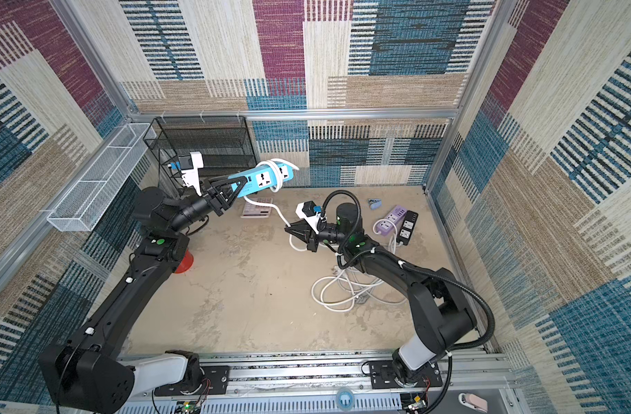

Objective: Unwrap the cord wrapped around the power strip
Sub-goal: Unwrap the power cord from the power strip.

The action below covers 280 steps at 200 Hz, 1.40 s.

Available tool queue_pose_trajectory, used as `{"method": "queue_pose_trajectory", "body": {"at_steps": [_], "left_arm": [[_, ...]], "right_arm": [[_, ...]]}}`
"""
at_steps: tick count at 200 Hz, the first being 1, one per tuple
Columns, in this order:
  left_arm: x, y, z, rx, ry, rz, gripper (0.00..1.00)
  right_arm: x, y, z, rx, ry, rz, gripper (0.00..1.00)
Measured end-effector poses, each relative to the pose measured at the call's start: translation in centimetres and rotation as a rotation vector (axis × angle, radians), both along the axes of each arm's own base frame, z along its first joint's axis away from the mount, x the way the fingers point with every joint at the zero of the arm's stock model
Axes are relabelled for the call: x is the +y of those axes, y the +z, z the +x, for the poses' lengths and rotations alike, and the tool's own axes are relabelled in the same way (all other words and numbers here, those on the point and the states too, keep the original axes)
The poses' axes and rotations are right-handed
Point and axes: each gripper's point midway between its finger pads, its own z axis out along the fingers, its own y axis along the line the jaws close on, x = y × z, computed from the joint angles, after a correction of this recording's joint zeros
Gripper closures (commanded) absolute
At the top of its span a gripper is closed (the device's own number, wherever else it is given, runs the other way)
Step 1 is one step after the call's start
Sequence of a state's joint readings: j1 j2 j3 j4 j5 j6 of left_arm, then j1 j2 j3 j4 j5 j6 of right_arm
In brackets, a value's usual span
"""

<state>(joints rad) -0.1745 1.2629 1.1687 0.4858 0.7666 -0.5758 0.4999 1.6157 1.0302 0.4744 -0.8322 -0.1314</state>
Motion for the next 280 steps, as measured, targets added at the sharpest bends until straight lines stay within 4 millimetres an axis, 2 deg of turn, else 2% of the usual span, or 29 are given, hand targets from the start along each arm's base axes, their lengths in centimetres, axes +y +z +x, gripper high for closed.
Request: {"method": "queue_pose_trajectory", "body": {"at_steps": [16, 45, 80, 123, 146, 169, 198, 216, 227, 254, 280], "left_arm": [[-0.1, 0.0, 0.1, 0.003, -0.006, -0.007, 1.0], [-0.9, 0.3, -0.2, -0.013, -0.039, -0.029, 1.0], [-2.2, 0.6, -1.1, -0.027, -0.094, -0.037, 1.0], [-4.5, -0.1, -1.5, 0.014, -0.165, -0.057, 1.0], [-6.1, -0.7, -2.0, 0.027, -0.215, -0.058, 1.0], [-8.0, -1.9, -2.2, 0.066, -0.266, -0.058, 1.0], [-10.5, -3.8, -2.5, 0.132, -0.334, -0.052, 1.0], [-11.3, -4.6, -2.5, 0.153, -0.351, -0.047, 1.0], [-11.3, -4.7, -2.5, 0.156, -0.353, -0.046, 1.0], [-11.1, -4.9, -2.1, 0.161, -0.32, -0.036, 1.0], [-10.3, -5.5, -1.3, 0.187, -0.267, -0.01, 1.0]], "right_arm": [[0.8, -1.2, 1.6, 0.027, -0.006, -0.007, 1.0], [1.6, -2.1, 5.0, 0.047, -0.026, 0.02, 1.0], [-0.4, -1.9, 10.2, 0.089, -0.099, 0.11, 1.0], [-3.0, 2.2, 15.6, 0.047, -0.157, 0.218, 1.0], [-3.7, 4.7, 17.3, 0.006, -0.162, 0.247, 1.0], [-4.8, 8.0, 18.9, -0.049, -0.182, 0.271, 1.0], [-6.3, 12.6, 20.0, -0.125, -0.203, 0.288, 1.0], [-7.4, 15.3, 20.1, -0.173, -0.219, 0.293, 1.0], [-8.1, 16.2, 20.0, -0.185, -0.23, 0.286, 1.0], [-9.9, 18.8, 18.8, -0.209, -0.264, 0.263, 1.0], [-11.4, 21.2, 16.2, -0.257, -0.3, 0.234, 1.0]]}}
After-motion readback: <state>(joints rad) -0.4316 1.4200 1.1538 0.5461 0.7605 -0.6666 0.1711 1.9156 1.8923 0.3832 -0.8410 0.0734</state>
